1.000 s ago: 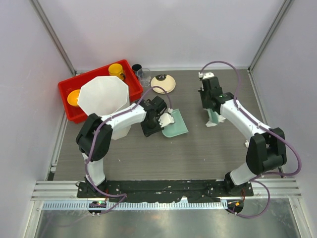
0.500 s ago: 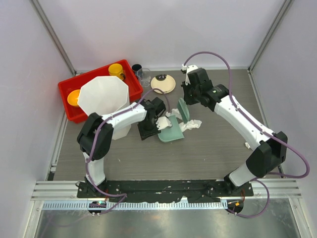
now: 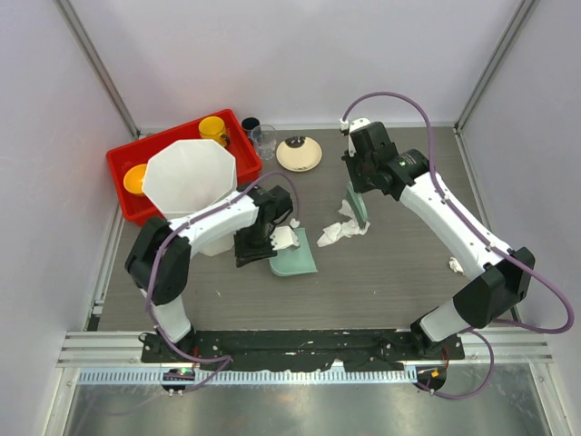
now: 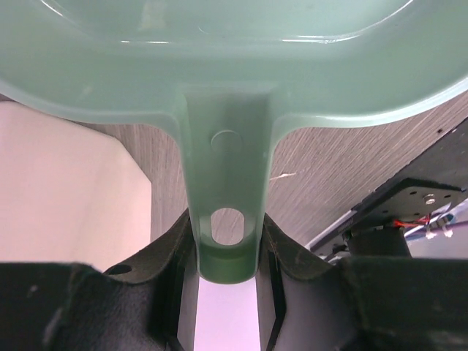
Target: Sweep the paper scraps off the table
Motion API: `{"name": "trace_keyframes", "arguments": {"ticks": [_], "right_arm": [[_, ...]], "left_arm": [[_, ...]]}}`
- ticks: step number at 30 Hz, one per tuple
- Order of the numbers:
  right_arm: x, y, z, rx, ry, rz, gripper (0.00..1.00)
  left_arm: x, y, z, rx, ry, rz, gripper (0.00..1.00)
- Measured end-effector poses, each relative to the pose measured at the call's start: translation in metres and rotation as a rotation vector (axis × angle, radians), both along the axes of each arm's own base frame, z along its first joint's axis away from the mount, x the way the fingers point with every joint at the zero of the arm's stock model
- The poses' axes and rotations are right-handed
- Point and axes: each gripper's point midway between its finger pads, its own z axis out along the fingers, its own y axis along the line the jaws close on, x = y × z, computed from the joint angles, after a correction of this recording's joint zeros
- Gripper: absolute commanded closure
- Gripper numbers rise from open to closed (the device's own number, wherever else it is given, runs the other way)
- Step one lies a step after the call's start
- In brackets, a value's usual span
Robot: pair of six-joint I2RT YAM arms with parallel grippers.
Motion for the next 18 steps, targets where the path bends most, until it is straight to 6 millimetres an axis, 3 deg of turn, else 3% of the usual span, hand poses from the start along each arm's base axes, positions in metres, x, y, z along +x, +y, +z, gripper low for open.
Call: {"name": "trace_keyframes", "arguments": {"ticks": [5, 11, 18], "right_arm": [[-0.027, 0.004, -0.005, 0.025, 0.121, 0.06, 0.99], [-0.055, 0.008, 0.004, 0.155, 0.205, 0.114, 0.99], [-0.047, -0.023, 0.017, 0.158, 0.143, -0.01, 0.99]], "left_arm": [[-0.005, 0.015, -0.013, 0.098, 0.039, -0.006, 1.0], [0.004, 0.016, -0.025, 0.162, 0.057, -0.012, 1.0], [0.018, 0.007, -0.029, 0.164, 0.038, -0.013, 1.0]]}}
